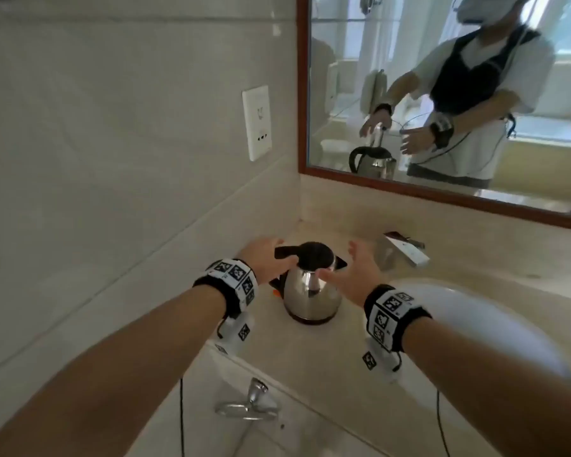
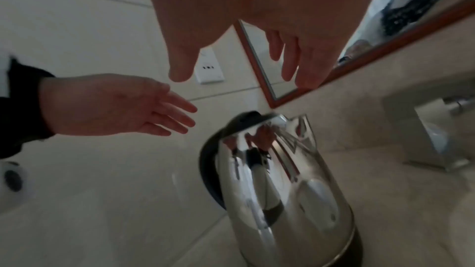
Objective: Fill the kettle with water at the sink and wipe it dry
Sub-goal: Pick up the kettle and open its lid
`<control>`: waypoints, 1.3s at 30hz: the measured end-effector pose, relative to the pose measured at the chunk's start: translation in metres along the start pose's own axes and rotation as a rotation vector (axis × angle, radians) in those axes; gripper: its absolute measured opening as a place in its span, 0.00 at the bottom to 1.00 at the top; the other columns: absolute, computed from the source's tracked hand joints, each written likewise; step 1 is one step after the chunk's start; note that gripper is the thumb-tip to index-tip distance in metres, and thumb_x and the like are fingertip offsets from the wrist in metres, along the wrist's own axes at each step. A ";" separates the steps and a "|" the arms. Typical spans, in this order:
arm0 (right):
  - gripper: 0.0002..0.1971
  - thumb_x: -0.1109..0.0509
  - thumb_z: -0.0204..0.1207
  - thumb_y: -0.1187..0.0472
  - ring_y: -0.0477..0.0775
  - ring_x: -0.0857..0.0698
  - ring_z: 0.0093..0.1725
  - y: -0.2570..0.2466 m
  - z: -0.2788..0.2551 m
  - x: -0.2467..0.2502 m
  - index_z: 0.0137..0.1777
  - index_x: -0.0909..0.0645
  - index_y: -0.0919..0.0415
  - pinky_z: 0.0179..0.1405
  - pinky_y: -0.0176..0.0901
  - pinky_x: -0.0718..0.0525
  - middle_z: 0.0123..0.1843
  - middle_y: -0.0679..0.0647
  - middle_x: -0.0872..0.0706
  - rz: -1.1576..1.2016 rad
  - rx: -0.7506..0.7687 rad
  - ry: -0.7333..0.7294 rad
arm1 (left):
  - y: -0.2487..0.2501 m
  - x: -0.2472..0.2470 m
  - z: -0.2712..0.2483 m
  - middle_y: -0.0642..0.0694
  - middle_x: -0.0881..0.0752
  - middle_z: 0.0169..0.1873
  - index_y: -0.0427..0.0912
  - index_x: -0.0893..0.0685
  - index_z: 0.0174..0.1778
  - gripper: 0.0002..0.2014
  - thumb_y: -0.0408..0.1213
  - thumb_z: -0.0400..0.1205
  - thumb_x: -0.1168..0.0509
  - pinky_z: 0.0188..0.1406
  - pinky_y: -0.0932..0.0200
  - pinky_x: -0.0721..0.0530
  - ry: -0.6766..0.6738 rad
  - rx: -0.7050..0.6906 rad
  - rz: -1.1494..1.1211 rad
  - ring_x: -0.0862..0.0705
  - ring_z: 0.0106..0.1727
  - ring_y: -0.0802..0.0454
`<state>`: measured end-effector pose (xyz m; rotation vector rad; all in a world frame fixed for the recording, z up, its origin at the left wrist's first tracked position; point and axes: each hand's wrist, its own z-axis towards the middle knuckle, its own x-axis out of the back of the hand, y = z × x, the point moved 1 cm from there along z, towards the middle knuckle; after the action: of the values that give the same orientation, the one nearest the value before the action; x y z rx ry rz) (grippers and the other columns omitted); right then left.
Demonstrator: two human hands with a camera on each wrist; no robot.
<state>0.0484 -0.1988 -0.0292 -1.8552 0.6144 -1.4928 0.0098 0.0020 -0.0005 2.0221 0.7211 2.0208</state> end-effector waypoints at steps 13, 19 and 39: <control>0.58 0.15 0.39 0.43 0.52 0.18 0.64 0.023 0.064 -0.050 0.74 0.35 0.49 0.67 0.56 0.18 0.65 0.49 0.19 0.137 -0.130 -0.073 | 0.009 -0.056 0.101 0.47 0.15 0.52 0.48 0.21 0.61 0.39 0.77 0.67 0.41 0.47 0.52 0.19 -0.261 0.068 0.207 0.17 0.48 0.45; 0.57 0.16 0.39 0.41 0.50 0.18 0.63 0.031 0.064 -0.053 0.73 0.35 0.47 0.66 0.56 0.17 0.64 0.47 0.18 0.166 -0.105 -0.071 | 0.008 -0.063 0.104 0.48 0.14 0.44 0.47 0.17 0.55 0.37 0.73 0.65 0.44 0.56 0.44 0.17 -0.238 0.086 0.229 0.15 0.45 0.44; 0.51 0.14 0.44 0.45 0.43 0.17 0.55 0.030 0.062 -0.049 0.70 0.32 0.45 0.60 0.50 0.14 0.58 0.40 0.18 0.166 -0.037 -0.068 | -0.033 -0.009 0.102 0.45 0.15 0.58 0.51 0.19 0.60 0.31 0.71 0.77 0.48 0.65 0.55 0.28 -0.591 0.205 -0.390 0.17 0.60 0.48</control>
<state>0.0990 -0.1708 -0.0911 -1.8272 0.7485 -1.3139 0.1036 0.0472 -0.0291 2.2025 1.0982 1.0950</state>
